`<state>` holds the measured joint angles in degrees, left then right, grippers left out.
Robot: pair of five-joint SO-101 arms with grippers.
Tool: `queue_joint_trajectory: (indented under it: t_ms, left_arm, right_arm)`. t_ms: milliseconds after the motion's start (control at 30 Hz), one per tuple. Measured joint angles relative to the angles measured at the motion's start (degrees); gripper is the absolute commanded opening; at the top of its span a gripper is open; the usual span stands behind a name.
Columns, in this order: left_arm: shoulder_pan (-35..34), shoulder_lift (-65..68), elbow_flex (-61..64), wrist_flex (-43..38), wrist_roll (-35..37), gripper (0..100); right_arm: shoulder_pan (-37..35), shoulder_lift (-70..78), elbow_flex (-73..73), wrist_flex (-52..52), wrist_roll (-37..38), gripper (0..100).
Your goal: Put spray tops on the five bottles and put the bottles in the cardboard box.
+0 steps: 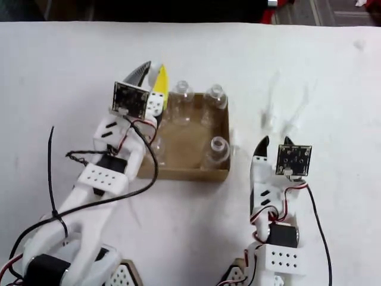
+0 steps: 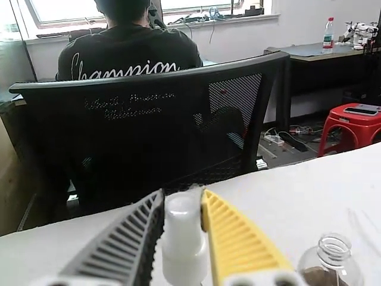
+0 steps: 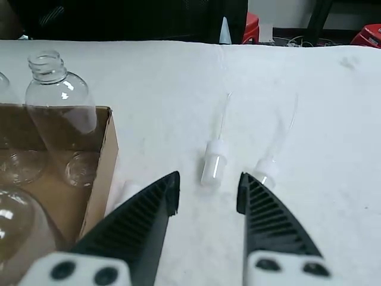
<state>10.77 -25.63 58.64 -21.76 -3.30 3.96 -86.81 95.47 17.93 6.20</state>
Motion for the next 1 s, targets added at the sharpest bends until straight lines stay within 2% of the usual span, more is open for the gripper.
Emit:
queue_joint_trajectory:
  t_ms: [300, 467, 1000]
  left_arm:
    - [0.0, 5.4, 0.0, -1.6, 0.0, 4]
    - [0.0, 6.5, 0.0, -3.6, 0.0, 16]
    - [0.0, -0.4, 2.6, -3.6, 0.0, 14]
  right_arm:
    - [0.0, 0.0, 0.0, 0.0, 0.0, 13.8]
    - [0.0, 0.0, 0.0, 0.0, 0.0, 13.8]
    - [0.0, 0.0, 0.0, 0.0, 0.0, 13.8]
